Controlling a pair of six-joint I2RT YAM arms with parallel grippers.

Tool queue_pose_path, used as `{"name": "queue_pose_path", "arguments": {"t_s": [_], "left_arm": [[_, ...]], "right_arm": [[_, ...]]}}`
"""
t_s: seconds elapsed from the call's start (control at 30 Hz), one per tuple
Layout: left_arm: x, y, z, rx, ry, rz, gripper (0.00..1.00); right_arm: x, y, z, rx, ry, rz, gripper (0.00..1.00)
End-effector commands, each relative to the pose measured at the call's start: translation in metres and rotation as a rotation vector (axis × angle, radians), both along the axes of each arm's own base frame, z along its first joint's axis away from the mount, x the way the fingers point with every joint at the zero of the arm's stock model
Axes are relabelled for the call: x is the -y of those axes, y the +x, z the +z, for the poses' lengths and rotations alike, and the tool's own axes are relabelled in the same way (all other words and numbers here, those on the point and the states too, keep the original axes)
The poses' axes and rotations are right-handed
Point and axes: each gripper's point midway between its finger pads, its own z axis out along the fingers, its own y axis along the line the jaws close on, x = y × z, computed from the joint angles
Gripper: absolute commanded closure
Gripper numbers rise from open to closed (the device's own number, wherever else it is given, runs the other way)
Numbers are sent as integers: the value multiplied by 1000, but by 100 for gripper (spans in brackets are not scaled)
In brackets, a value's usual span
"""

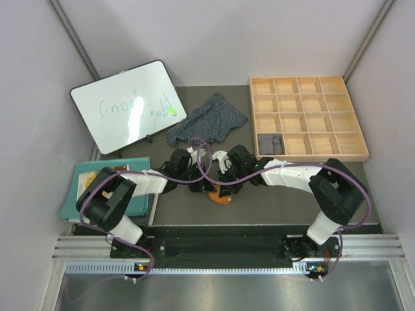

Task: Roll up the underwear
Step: Pick up the underwear from the center of the board, then place the underwear in the storage box.

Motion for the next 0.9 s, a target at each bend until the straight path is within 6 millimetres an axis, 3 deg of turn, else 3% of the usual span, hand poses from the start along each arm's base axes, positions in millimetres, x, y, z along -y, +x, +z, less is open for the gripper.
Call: {"name": "queue_pose_path", "arguments": {"t_s": [0.0,0.07,0.13,0.23,0.43,0.57,0.67,0.7,0.87], "left_arm": [[-16,0,-22,-49,126,61,84],[-17,11,-5,-23,127,83,69],[-18,25,14,14,127,108,53],[-34,41,44,55,145,158,40],[-81,77,98,147,158,289,24],[-98,94,122,202,169,314,15],[-105,108,135,258,170,320,9],[-107,112,141,279,168,324,8],[-115,128,148,335,166,340,5]], "right_arm": [[-1,-9,1,10,-64,4,100],[5,-3,4,30,-94,-51,100],[10,8,19,42,-79,-128,100],[23,19,40,42,-60,-221,100],[85,65,98,130,-44,-476,100],[145,103,127,197,-64,-684,100],[175,123,132,225,-61,-781,100],[197,134,129,224,-79,-852,100],[242,167,117,263,-127,-1001,100]]}}
